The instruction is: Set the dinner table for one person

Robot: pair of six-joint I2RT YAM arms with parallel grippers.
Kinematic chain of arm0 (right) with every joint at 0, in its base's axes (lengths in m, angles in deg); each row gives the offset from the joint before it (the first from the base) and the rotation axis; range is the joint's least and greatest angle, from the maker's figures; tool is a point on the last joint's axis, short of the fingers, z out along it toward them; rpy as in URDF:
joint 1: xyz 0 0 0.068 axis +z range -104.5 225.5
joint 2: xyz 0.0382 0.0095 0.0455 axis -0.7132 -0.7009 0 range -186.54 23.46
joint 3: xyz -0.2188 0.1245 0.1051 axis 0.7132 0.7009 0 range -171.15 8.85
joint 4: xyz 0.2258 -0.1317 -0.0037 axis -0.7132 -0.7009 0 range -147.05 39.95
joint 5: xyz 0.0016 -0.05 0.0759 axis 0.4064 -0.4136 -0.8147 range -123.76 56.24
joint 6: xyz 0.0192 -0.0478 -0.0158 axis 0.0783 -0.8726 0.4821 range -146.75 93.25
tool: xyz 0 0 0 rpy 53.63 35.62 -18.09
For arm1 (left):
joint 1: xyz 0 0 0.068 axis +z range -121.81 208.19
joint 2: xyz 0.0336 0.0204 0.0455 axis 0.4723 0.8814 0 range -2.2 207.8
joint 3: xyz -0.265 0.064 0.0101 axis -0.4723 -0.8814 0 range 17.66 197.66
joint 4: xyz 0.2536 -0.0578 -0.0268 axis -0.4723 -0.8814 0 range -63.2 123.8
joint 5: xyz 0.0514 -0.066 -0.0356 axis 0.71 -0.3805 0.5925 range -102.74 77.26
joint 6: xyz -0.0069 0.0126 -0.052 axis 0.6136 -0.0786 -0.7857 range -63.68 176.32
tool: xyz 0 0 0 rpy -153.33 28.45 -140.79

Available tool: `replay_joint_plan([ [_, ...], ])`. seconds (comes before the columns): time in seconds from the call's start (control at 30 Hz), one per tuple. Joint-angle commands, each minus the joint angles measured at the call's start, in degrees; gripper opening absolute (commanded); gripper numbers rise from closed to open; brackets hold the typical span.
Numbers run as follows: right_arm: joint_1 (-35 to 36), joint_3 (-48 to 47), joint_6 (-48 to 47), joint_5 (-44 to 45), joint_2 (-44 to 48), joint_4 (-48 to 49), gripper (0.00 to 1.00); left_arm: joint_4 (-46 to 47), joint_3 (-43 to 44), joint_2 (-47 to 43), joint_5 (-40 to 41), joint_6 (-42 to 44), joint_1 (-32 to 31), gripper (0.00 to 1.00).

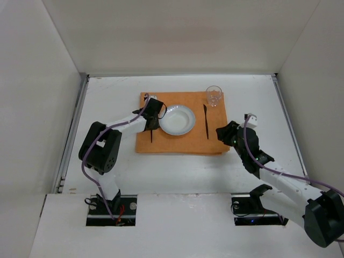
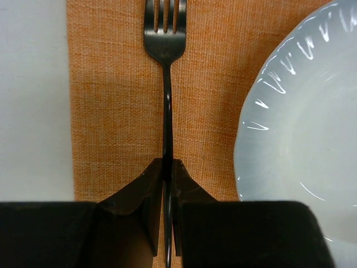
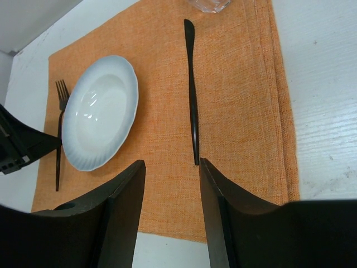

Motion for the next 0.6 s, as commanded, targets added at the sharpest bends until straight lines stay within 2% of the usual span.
replay_joint_plan([
  [0.0, 0.2, -1.65, -0.24, -0.04, 0.08, 2.49, 0.5, -3.48, 3.18, 1.2, -0.42, 2.6, -0.07, 0.05],
  [0.13, 0.2, -1.83, -0.6, 0.57, -0.36, 2.49, 0.51, -3.75, 3.53, 1.91, 1.24, 3.04, -0.33, 0.08],
  [0.37, 0.2, -1.91, -0.51, 0.66, -1.24, 2.66, 0.57, -3.93, 1.43, -4.05, 6.42, 2.51, -2.18, 0.37],
  [0.43, 0.2, -2.0, -0.51, 0.57, -1.68, 2.66, 0.58, -3.49, 0.29, -6.6, 7.48, 2.25, -2.79, 0.42],
  [0.57, 0.2, -1.92, -0.42, 1.27, -1.86, 2.75, 0.57, -1.74, -3.93, -13.54, 9.68, -1.25, -4.02, 0.44],
])
